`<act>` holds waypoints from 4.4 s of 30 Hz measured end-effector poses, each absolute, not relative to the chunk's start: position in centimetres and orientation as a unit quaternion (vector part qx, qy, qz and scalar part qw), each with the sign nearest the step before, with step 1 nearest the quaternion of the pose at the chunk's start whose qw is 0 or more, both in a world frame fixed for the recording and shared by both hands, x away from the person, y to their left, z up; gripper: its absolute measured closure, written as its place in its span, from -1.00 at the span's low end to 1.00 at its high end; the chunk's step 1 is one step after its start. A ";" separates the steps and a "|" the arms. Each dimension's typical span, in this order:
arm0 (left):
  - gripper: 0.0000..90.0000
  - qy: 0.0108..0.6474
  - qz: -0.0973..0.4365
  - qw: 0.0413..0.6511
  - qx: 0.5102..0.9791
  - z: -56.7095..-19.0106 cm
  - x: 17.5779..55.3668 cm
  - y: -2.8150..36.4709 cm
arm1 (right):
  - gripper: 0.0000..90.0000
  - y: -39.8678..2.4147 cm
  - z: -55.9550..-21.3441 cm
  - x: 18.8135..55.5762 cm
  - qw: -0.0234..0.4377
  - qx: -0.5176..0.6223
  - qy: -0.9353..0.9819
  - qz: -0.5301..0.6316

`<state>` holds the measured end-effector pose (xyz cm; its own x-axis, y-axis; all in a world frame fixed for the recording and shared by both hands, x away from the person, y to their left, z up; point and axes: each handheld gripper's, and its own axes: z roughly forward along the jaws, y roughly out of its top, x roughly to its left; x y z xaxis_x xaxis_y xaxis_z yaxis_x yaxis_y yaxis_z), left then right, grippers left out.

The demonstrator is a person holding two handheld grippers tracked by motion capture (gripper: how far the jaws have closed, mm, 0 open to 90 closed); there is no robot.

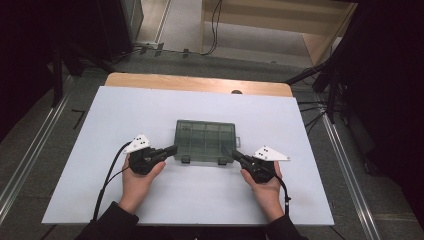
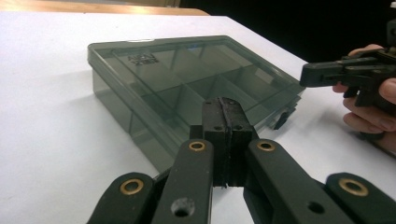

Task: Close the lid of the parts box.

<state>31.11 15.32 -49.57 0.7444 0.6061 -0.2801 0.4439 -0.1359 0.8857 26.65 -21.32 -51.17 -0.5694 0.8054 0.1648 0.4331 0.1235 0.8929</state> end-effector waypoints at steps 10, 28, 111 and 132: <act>0.98 0.367 0.074 0.540 0.754 -50.0 31.4 15.3 | 0.95 -21.3 -51.2 26.7 0.185 0.425 0.728 0.506; 0.84 0.350 0.086 0.550 0.753 -49.6 30.9 15.6 | 0.74 -21.7 -50.8 26.6 0.172 0.419 0.724 0.520; -1.00 0.361 0.167 0.561 0.726 -48.2 25.2 30.2 | -1.00 -31.6 -50.6 22.3 0.230 0.460 0.683 0.518; -1.00 0.385 0.180 0.552 0.717 -48.8 25.3 33.0 | -1.00 -35.1 -51.3 20.5 0.243 0.490 0.665 0.509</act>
